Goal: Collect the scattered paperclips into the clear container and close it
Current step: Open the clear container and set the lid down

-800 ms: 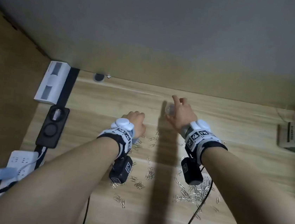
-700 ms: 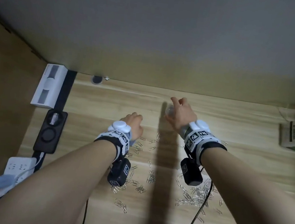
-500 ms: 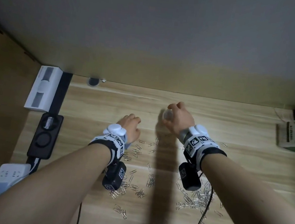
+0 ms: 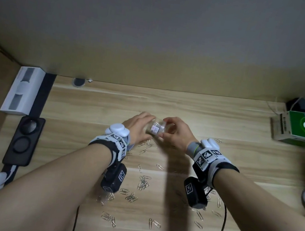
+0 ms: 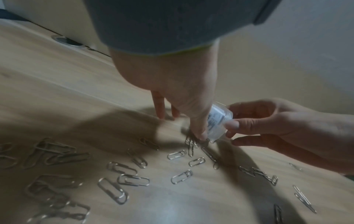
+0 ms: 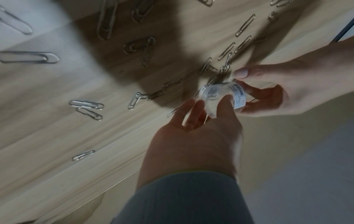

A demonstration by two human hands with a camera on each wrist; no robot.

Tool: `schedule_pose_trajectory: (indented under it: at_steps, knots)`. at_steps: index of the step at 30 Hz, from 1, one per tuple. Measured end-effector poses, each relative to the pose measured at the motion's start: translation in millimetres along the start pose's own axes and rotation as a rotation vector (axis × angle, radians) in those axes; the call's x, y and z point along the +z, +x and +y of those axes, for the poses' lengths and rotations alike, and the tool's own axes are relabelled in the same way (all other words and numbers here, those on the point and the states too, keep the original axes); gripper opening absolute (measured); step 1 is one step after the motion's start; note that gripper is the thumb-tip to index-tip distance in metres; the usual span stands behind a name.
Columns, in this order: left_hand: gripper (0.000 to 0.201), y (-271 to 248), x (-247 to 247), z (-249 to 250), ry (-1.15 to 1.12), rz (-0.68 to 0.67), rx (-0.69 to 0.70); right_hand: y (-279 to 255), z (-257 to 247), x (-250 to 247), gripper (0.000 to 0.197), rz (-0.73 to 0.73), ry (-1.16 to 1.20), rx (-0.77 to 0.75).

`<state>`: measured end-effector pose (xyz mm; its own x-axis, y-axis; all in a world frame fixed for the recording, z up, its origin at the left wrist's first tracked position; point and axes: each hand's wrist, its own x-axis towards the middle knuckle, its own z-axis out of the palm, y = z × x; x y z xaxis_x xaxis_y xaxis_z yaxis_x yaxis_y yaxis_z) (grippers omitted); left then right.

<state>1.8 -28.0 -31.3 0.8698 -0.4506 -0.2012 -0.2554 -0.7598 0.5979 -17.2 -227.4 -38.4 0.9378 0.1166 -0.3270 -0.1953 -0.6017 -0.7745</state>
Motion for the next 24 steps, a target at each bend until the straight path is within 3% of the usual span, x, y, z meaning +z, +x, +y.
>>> schedule_pose_trajectory:
  at_steps: [3,6,15,21,24]
  knots:
    - [0.075,4.8,3.1,3.8,0.116,-0.002,0.035,0.5,5.4,-1.1,0.054,-0.008,-0.024,-0.035]
    - [0.063,6.8,7.8,15.2,0.160,-0.020,0.068,2.1,12.4,0.1,0.058,-0.030,-0.059,-0.065]
    - [0.057,11.9,10.3,22.4,0.059,-0.006,-0.079,8.5,19.1,-0.1,0.057,-0.043,-0.054,-0.081]
    - [0.065,15.5,8.2,21.3,0.046,-0.016,-0.084,12.6,17.4,4.5,0.077,-0.073,0.089,-0.094]
    - [0.063,13.8,8.2,21.8,0.012,0.003,-0.092,15.9,18.1,3.2,0.059,-0.062,0.141,-0.055]
